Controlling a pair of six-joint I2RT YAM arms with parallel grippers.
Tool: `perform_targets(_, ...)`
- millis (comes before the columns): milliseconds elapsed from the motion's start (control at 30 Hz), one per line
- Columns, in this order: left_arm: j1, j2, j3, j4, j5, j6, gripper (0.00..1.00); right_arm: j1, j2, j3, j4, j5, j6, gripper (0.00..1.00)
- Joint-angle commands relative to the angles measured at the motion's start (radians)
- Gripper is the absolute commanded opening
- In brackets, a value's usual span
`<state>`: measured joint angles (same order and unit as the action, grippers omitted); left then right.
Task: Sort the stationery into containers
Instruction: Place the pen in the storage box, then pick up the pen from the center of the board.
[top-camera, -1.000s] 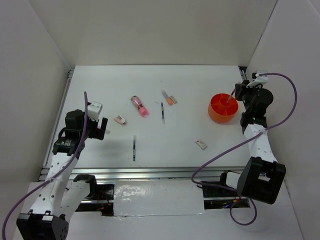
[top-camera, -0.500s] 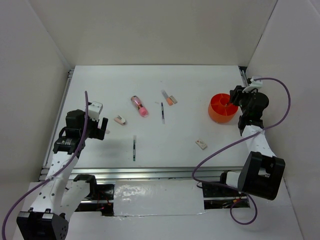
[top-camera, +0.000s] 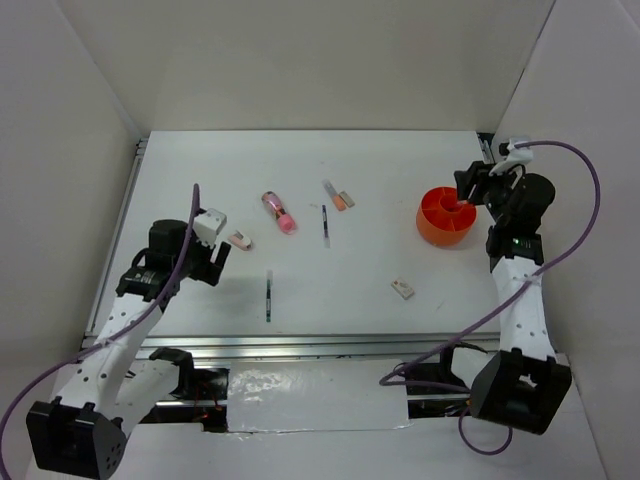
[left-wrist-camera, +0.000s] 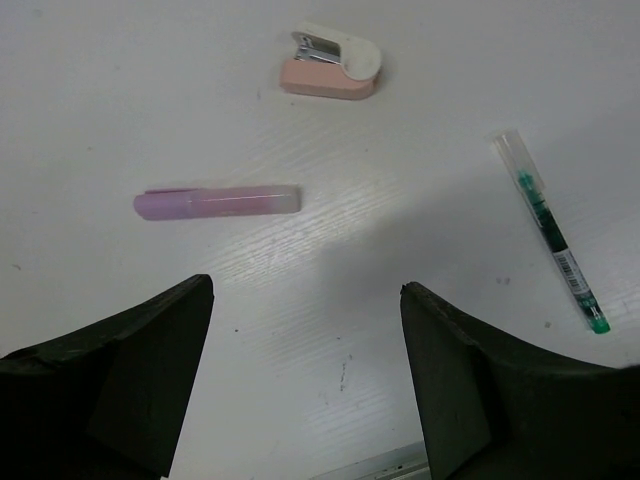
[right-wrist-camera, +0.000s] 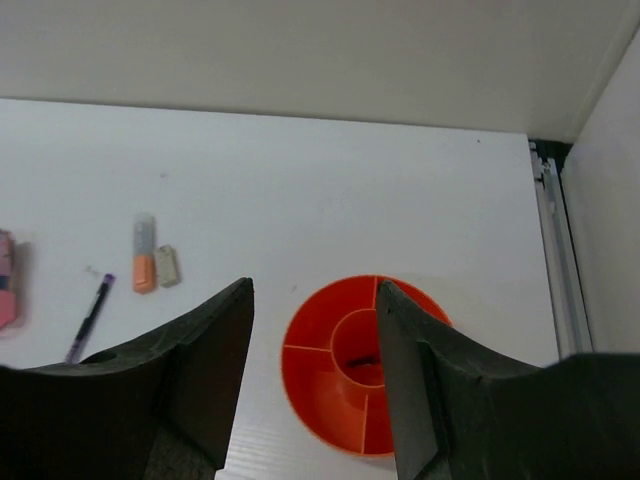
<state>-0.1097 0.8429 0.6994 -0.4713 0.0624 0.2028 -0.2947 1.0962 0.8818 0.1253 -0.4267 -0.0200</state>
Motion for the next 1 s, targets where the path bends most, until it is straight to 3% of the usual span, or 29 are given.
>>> perform_targets(0,-0.057,0.047,0.041,0.005,-0.004,0.006,0.87,0.023,-0.090,0.051,-0.154,-0.090,-0.029,0.59)
perform_targets(233,-0.223,0.149,0.081,-0.006,-0.030,-0.038,0.83,0.077,-0.213,0.002,-0.294,-0.089,-0.093,0.59)
perform_targets(533,-0.386,0.345,0.210,0.031,-0.056,-0.161,0.86,0.098,-0.208,-0.003,-0.401,-0.073,-0.104,0.59)
perform_targets(667,-0.476,0.484,0.423,0.043,-0.121,-0.267,0.88,0.108,-0.209,-0.017,-0.412,-0.058,-0.097,0.59)
perform_targets(733,-0.524,0.586,0.498,0.060,-0.254,-0.386,0.87,0.112,-0.210,-0.023,-0.411,-0.052,-0.095,0.59)
perform_targets(833,-0.597,0.768,0.729,-0.002,-0.392,-0.508,0.88,0.117,-0.210,-0.033,-0.412,-0.037,-0.084,0.59)
perform_targets(967,-0.620,1.036,1.006,-0.145,-0.430,-0.611,0.75,0.120,-0.211,-0.038,-0.412,-0.026,-0.067,0.59)
